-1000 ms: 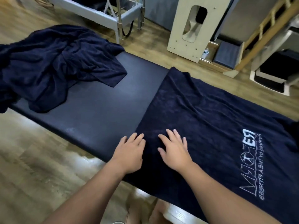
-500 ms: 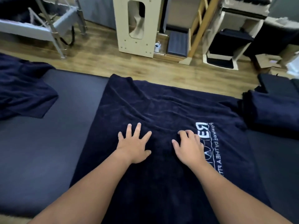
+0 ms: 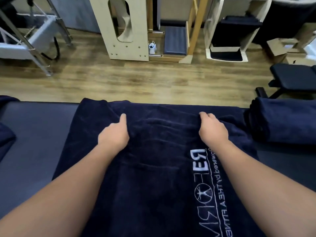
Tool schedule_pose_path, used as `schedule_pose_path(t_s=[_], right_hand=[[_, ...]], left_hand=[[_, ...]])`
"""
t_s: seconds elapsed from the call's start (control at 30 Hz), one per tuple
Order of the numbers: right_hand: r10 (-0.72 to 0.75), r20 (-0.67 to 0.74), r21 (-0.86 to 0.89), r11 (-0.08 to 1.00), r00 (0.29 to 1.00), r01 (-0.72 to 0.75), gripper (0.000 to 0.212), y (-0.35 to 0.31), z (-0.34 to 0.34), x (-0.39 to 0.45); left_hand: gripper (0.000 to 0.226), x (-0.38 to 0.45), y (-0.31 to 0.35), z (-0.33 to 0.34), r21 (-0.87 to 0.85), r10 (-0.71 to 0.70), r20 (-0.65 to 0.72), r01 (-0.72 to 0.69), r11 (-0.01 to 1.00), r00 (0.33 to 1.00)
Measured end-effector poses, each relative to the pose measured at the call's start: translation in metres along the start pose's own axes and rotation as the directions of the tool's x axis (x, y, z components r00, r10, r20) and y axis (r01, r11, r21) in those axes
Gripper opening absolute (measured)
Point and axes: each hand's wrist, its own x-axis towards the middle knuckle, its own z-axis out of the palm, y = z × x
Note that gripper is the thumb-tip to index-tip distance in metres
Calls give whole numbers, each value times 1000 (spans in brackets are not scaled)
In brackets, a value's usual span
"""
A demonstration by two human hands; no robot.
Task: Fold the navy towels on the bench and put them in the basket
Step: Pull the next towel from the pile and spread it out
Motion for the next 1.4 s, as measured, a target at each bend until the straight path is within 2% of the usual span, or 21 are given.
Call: schedule_pose_path(t_s=[0.13, 0.23, 0.3, 0.4, 0.47, 0.53, 0.6, 0.63, 0.67, 0.77, 0.87, 0.93, 1.0, 1.07, 1.1, 1.13, 1.17, 1.2, 1.27, 1.33, 1.4], right_hand=[[36, 20, -16, 999, 999, -36, 34, 9, 0, 18], [12, 36, -12, 1000, 999, -12, 29, 12, -4, 27], [23, -21, -39, 999, 1000, -24, 26, 13, -9, 30], [99, -224, 6, 995, 969, -100, 18, 15, -16, 29], [98, -232, 41, 995, 968, -91, 18, 15, -14, 28], [129, -118, 106, 988, 985, -116, 30, 17, -13, 29], [192, -30, 165, 969, 981, -185, 19, 22, -14, 32], [212, 2, 148, 966, 977, -210, 14, 24, -16, 33], [220, 45, 103, 969, 975, -223, 23, 25, -19, 34], [212, 183, -1, 976, 960, -216, 32, 25, -34, 31], [242, 355, -89, 970, 903, -225, 35, 22, -52, 30], [235, 395, -121, 972, 888, -203, 38, 24, -56, 33], [245, 298, -63, 970, 923, -237, 38, 29, -56, 36], [335, 2, 186, 926, 942, -330, 28, 39, -55, 42], [407, -149, 339, 877, 901, -340, 22, 44, -55, 44], [470, -234, 456, 826, 851, -330, 22, 47, -56, 47], [504, -237, 512, 792, 831, -334, 26, 50, -54, 51], [501, -185, 507, 786, 845, -354, 32, 50, -51, 53], [367, -80, 305, 894, 927, -328, 42, 48, -40, 58], [186, -57, 120, 977, 981, -178, 41, 44, -31, 63], [21, -63, 82, 997, 998, -15, 40, 34, -24, 70]], left_hand=[[33, 37, -5, -13, 6, -56, 31, 56, 998, 998], [16, 57, -6, -17, 79, -57, 72, 51, 996, 996], [13, 65, -2, -20, 72, -37, 32, 35, 997, 999], [11, 72, 8, -23, -184, -31, -149, 3, 983, 988], [8, 72, 14, -20, -298, 21, -221, -88, 951, 975], [16, 66, 21, -13, -196, 154, -184, -190, 962, 971], [35, 54, 32, -6, 20, 254, -109, -253, 967, 961], [45, 46, 40, -3, 107, 267, -57, -260, 960, 962], [57, 39, 49, -1, 160, 255, 13, -253, 954, 967], [103, 23, 70, 10, 170, 173, 264, -223, 960, 949], [110, 20, 75, 20, 116, 141, 294, -181, 977, 945], [109, 20, 76, 23, 89, 126, 290, -157, 984, 949], [109, 20, 74, 25, 97, 122, 279, -155, 983, 952], [105, 18, 73, 23, 150, 139, 228, -175, 973, 964], [98, 18, 72, 21, 189, 165, 175, -198, 962, 971], [89, 18, 71, 19, 219, 207, 112, -227, 949, 972], [82, 21, 68, 17, 226, 252, 51, -257, 940, 966], [74, 25, 65, 13, 196, 280, -11, -272, 942, 960], [56, 41, 59, 4, 25, 238, -120, -236, 971, 964], [44, 63, 50, -7, -108, 143, -168, -162, 981, 975], [36, 86, 39, -15, -74, 105, -187, -121, 990, 977]])
